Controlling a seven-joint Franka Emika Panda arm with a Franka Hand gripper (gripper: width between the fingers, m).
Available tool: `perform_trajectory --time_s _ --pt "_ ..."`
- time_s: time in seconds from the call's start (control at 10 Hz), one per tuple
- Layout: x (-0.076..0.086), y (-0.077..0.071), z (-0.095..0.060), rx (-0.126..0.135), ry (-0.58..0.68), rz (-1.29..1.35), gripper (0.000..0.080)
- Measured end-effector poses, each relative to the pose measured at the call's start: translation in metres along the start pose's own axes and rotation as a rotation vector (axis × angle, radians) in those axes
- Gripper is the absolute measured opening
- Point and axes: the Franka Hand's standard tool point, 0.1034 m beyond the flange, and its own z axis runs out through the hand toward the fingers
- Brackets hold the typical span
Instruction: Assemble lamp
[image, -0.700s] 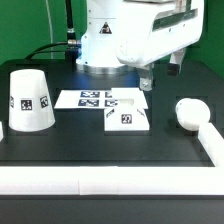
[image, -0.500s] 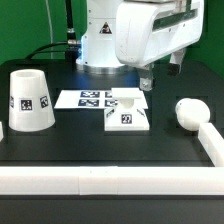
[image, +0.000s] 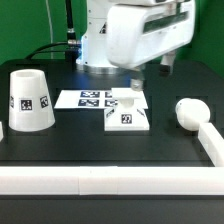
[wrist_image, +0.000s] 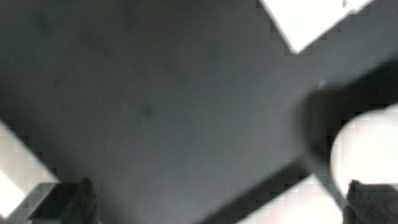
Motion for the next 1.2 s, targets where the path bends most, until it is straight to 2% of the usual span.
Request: perform_trajectory --time_s 0.2,0.5,0.6,0.7,0.8,0.9,1.1,1.2 --pt "-0.025 -0.007 0.006 -0.003 0.000 0.031 0.0700" --pt "-0.020 -0.006 0.006 -0.002 0.001 0.101 0.0700" --pt "-0.020 -0.007 0.006 0.001 0.004 0.200 0.0700" --pt "-0.019 -0.012 0.006 0.004 -0.001 0.341 0.0700" --pt "-0.019 -0.023 0.008 0.008 -0.011 0.488 0.0700" --pt "-0.023 -0.029 0.013 0.001 0.002 0.535 0.0700" --pt "-0.049 -0.036 0.021 0.008 0.001 0.678 0.0700" --pt "-0.044 -0.035 0.020 0.008 0.003 0.712 0.0700"
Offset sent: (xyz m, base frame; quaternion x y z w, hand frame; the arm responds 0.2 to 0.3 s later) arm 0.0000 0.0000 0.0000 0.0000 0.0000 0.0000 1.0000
